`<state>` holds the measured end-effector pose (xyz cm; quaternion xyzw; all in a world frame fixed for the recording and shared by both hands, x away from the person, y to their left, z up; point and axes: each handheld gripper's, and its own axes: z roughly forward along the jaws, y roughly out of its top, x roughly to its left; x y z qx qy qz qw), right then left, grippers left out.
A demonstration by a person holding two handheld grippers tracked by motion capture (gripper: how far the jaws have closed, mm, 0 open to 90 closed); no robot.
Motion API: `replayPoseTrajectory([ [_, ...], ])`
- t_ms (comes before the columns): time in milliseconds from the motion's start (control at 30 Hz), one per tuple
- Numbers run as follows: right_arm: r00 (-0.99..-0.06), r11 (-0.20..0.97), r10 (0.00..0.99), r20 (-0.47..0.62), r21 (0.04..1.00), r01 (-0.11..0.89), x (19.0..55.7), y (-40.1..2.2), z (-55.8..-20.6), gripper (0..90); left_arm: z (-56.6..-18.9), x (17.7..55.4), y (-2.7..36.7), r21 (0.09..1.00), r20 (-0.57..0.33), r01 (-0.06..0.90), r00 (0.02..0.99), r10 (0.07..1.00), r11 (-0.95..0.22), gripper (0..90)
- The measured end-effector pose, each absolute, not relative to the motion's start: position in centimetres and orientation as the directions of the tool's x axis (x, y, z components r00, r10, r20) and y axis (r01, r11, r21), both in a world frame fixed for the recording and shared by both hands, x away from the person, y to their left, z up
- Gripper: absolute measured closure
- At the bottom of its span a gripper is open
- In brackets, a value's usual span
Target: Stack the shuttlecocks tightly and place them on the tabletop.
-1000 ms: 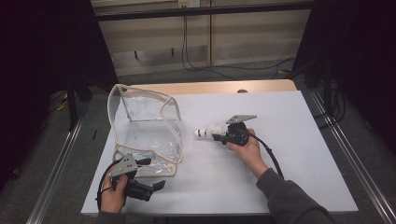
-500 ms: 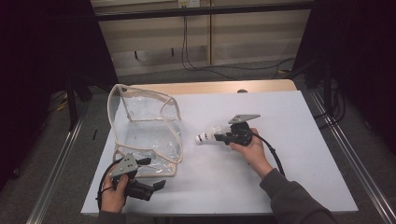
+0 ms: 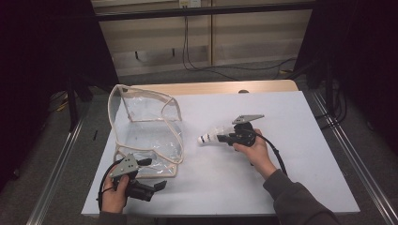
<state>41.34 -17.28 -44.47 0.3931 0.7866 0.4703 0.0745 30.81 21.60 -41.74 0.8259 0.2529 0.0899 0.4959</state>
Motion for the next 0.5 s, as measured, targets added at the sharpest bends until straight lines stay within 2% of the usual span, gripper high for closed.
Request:
replayPoseTrajectory([
  [500,-0.693,0.25,0.674,0.258,0.803,0.542,40.85,-17.32,-43.69,87.9,-41.72,30.86,21.69,0.864,-0.1,0.326,0.858,0.503,-0.384,2.6],
])
